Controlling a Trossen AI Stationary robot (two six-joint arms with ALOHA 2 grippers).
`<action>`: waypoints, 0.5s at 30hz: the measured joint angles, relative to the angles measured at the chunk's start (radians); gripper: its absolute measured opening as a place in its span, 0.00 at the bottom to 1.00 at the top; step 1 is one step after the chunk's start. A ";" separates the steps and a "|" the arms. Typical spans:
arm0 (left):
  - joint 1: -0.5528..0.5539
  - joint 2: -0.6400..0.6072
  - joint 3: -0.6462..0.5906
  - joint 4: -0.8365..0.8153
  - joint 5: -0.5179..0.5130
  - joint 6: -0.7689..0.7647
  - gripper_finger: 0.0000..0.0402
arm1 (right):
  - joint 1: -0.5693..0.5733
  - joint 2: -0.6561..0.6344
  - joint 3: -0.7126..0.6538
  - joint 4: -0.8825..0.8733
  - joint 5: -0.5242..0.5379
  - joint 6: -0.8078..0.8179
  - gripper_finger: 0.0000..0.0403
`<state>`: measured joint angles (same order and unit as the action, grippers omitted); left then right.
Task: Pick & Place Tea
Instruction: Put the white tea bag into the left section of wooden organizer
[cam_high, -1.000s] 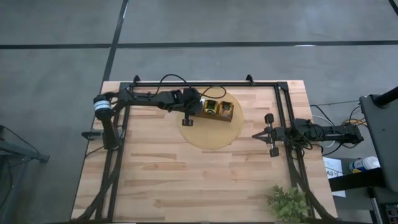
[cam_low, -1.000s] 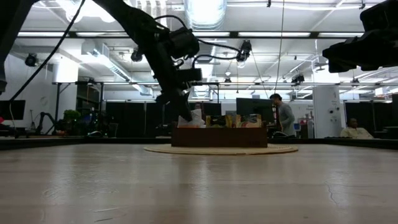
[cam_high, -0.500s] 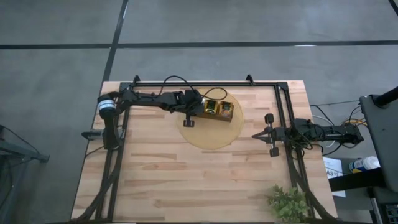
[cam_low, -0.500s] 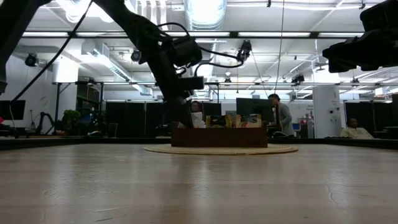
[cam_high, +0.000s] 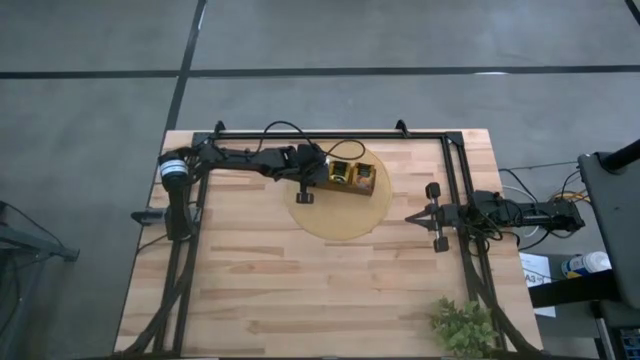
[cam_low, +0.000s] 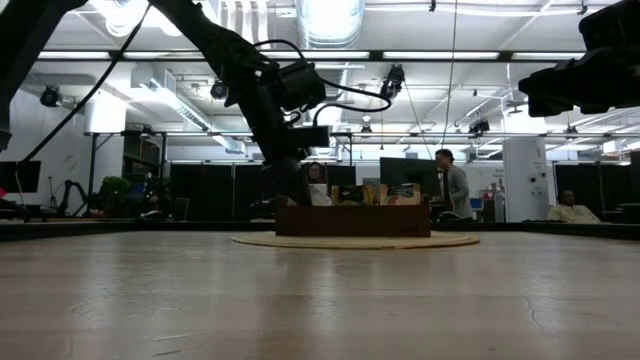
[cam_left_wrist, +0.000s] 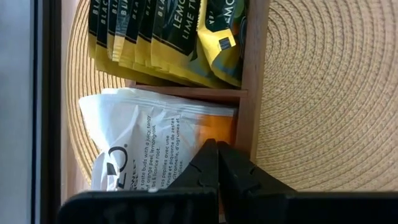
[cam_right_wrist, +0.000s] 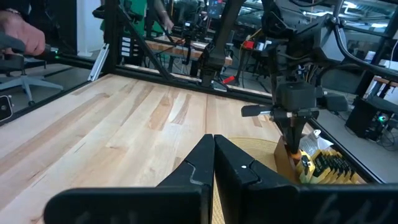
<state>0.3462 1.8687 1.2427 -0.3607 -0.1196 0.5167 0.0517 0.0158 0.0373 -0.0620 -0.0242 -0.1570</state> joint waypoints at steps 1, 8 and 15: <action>0.001 0.000 0.000 0.000 0.007 -0.002 0.00 | 0.000 0.000 0.000 0.000 0.000 0.000 0.02; -0.002 0.005 -0.005 0.052 -0.084 0.000 0.00 | 0.000 0.000 0.000 0.000 0.000 0.000 0.02; 0.000 0.006 -0.006 0.080 -0.137 0.009 0.00 | 0.000 0.000 0.000 0.000 0.000 0.000 0.02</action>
<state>0.3466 1.8751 1.2369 -0.2806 -0.2569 0.5259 0.0517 0.0158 0.0373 -0.0619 -0.0242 -0.1570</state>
